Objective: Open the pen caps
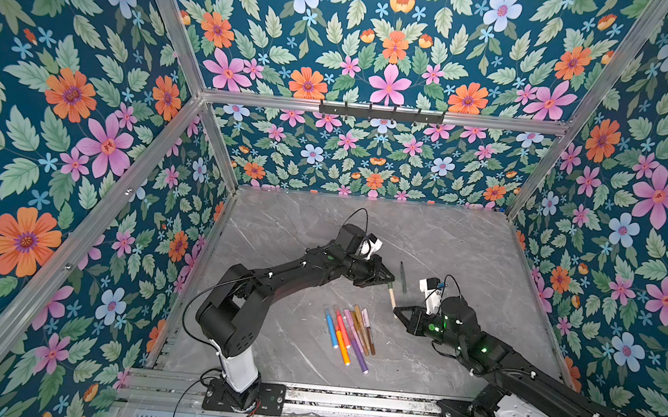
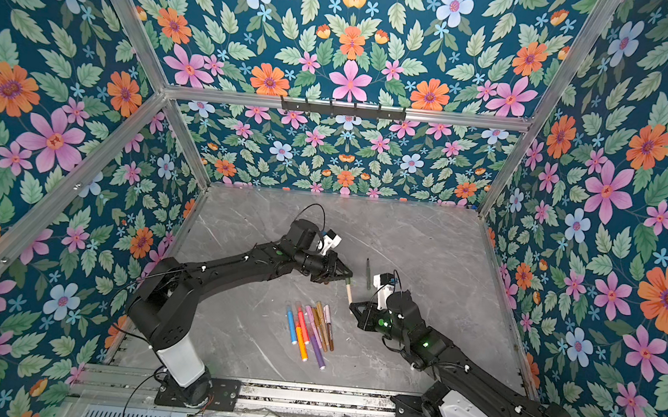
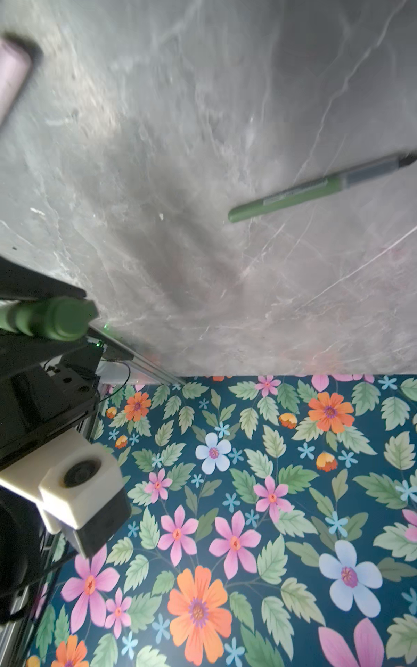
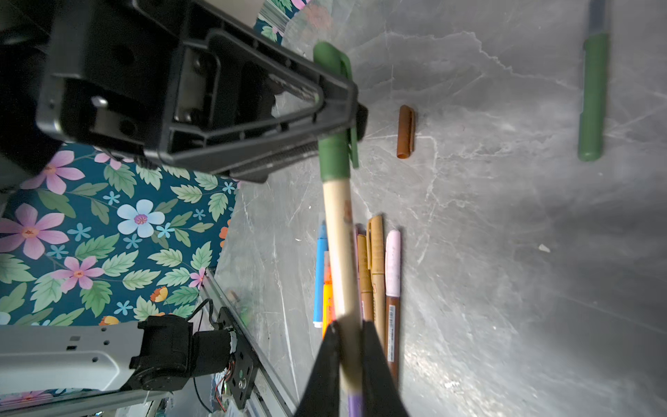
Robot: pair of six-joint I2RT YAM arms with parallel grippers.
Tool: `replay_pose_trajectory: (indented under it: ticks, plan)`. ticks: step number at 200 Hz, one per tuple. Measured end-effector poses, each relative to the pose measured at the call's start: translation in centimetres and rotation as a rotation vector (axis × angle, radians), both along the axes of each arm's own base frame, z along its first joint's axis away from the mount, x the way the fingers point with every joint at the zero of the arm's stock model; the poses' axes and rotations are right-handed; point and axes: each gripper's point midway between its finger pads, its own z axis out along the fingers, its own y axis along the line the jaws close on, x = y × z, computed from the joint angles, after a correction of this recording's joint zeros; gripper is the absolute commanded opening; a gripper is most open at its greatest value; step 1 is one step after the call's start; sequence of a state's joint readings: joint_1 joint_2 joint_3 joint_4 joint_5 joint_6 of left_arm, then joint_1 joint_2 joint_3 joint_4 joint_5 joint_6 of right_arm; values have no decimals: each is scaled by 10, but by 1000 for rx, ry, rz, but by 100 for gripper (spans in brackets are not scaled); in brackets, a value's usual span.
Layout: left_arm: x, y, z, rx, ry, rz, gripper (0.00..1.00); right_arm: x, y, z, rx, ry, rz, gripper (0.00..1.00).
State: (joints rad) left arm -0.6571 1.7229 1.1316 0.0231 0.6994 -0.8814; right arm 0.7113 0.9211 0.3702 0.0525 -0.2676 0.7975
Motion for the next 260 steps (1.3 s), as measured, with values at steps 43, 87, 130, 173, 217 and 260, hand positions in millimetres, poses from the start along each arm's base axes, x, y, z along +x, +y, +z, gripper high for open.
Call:
replay_pose_trajectory:
  ticks: [43, 87, 130, 173, 217, 260]
  plan:
    - [23, 0, 7, -43, -106, 102, 0, -37, -14, -42, -112, 219, 54, 11]
    - [11, -21, 17, -80, -136, 98, 0, -27, -2, -6, -101, 164, 95, 60]
    - [-21, -37, 21, -107, -118, 45, 0, -5, -10, 9, -139, 135, 59, 60]
    - [-44, -39, 23, -125, -95, 15, 0, 5, -14, 16, -164, 127, 49, 58]
    - [-55, -46, 28, -152, -78, -13, 0, 5, -12, 17, -168, 129, 71, 40]
    - [-54, -50, 26, -147, -53, -19, 0, -2, -5, 23, -138, 94, 135, 0]
